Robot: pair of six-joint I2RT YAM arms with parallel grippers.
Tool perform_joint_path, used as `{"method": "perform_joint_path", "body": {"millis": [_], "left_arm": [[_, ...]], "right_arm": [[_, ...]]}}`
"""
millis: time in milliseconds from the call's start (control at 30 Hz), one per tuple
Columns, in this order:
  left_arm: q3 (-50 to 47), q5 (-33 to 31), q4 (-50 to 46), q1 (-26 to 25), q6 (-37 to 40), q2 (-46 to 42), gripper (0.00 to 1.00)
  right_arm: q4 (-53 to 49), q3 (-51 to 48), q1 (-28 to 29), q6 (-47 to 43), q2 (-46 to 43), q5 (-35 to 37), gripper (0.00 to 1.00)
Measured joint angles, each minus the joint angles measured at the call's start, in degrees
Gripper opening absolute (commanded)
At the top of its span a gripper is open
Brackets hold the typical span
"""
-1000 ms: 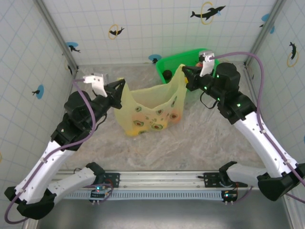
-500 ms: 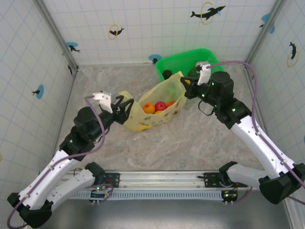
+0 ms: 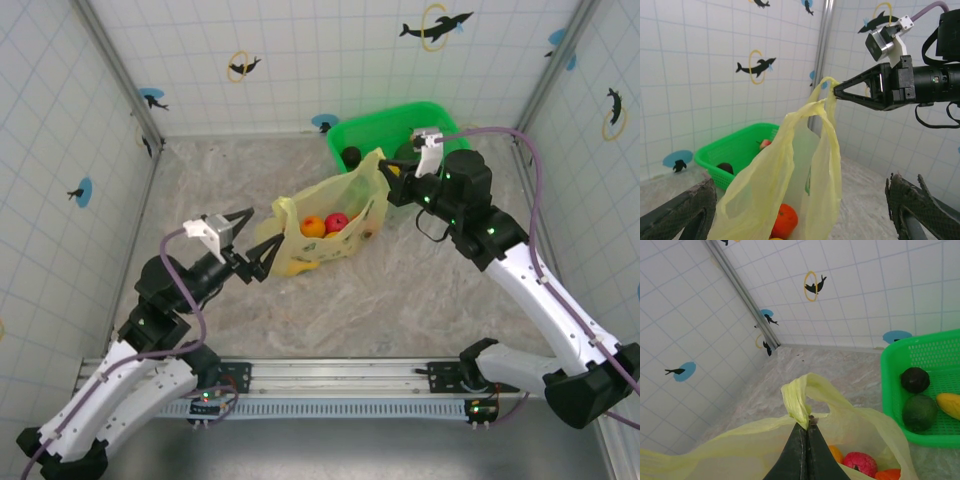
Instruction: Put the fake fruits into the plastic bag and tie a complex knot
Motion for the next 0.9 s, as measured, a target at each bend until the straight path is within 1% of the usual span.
{"method": "perform_joint_path", "body": {"millis": [133,200,267,367,433,700,900], "left_arm": [[-5.6,-5.3,4.8,0.0,0.2,-5.0,0.95],[-8.0,-5.4,7.4,0.1,0.2,-6.4,0.96],[-10.5,-3.9,9.8,0.1,0.1,-6.2,0.97],[-13.2,-0.9,12.6,0.1,0.5,-4.0,0.97],[-14.5,-0.2,14.4,0.1,1.6,-2.4,0.97],[-14.8,-3.0,24.3,0.1,4.7,4.4,0.98],[-14.8,-1.4,30.4,0.2,4.6,9.8,0.97]], "right_arm": [[0.8,0.0,0.0,0.0,0.0,0.0,0.0],[1.4,0.0,0.0,0.0,-0.1,0.0,0.0],[1.6,0.0,0.0,0.0,-0.3,0.0,0.0],[1.7,0.0,0.0,0.0,-0.4,-0.1,0.0],[1.9,0.0,0.0,0.0,-0.4,-0.5,0.0],[2.9,-0.2,0.0,0.2,-0.4,-1.5,0.0],[3.5,-0.7,0.0,0.4,-0.4,-2.2,0.0]]}}
